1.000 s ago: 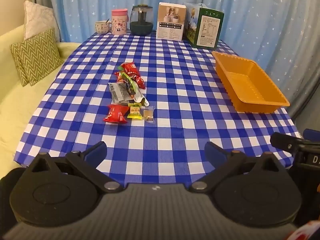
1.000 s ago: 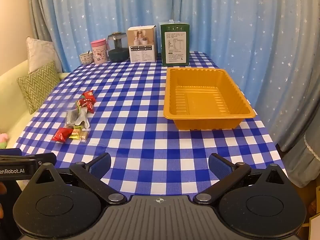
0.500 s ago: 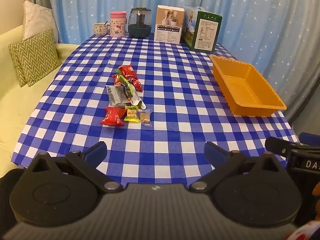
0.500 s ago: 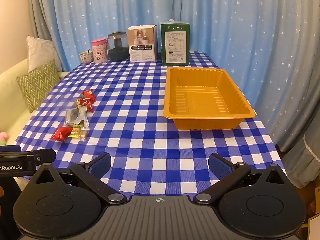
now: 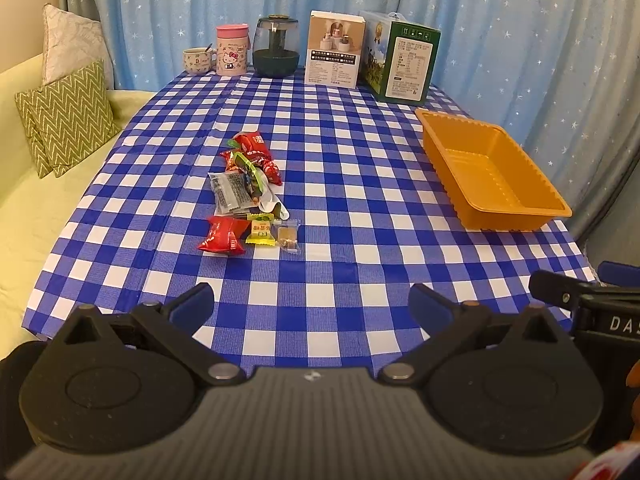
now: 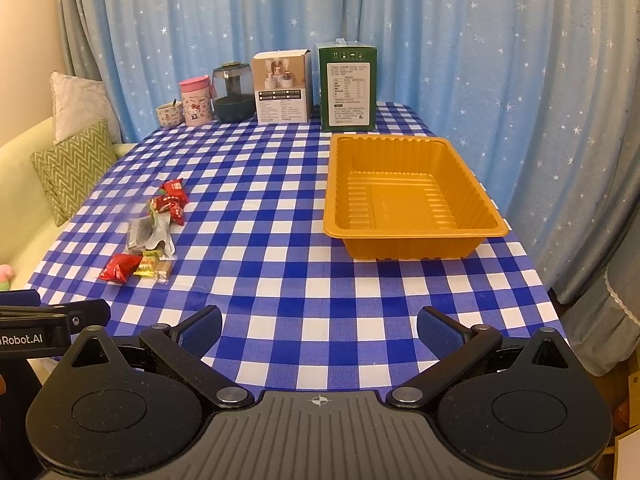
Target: Organize snacks
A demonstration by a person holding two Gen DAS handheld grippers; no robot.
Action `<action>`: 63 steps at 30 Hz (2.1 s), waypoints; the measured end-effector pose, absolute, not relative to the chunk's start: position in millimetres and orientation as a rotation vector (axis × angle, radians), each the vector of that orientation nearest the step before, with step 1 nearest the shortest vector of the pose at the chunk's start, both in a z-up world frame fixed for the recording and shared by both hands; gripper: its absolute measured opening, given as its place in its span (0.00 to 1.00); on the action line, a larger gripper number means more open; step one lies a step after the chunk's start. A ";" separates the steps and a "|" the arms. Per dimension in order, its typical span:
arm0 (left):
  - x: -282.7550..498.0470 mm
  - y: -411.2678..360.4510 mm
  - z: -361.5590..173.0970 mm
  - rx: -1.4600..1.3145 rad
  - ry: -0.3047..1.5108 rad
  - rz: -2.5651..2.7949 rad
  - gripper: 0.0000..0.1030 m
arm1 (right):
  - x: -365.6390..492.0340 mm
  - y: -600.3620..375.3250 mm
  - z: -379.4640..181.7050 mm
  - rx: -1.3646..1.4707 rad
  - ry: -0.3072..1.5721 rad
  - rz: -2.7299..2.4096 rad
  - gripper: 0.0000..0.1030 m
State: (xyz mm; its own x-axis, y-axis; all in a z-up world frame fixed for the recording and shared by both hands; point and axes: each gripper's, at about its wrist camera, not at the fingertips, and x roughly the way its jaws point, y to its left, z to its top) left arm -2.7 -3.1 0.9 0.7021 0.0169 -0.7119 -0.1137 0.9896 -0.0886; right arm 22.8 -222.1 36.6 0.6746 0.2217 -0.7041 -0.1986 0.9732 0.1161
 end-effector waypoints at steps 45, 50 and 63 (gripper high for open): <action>-1.6 -5.2 1.9 -0.125 0.791 0.071 1.00 | 24.2 -226.0 39.2 0.036 0.790 0.226 1.00; -1.6 -5.2 1.9 -0.125 0.791 0.071 1.00 | 24.0 -226.0 39.0 0.037 0.790 0.225 1.00; -1.7 -5.3 2.1 -0.128 0.792 0.072 1.00 | 24.2 -225.9 38.5 0.036 0.789 0.222 1.00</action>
State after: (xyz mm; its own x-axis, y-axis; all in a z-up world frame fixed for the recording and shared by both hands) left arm -1.7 -5.3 2.1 0.7004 0.0163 -0.7136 -0.1122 0.9898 -0.0876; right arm 24.2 -225.9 38.5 0.6826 0.2118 -0.6994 -0.1849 0.9760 0.1150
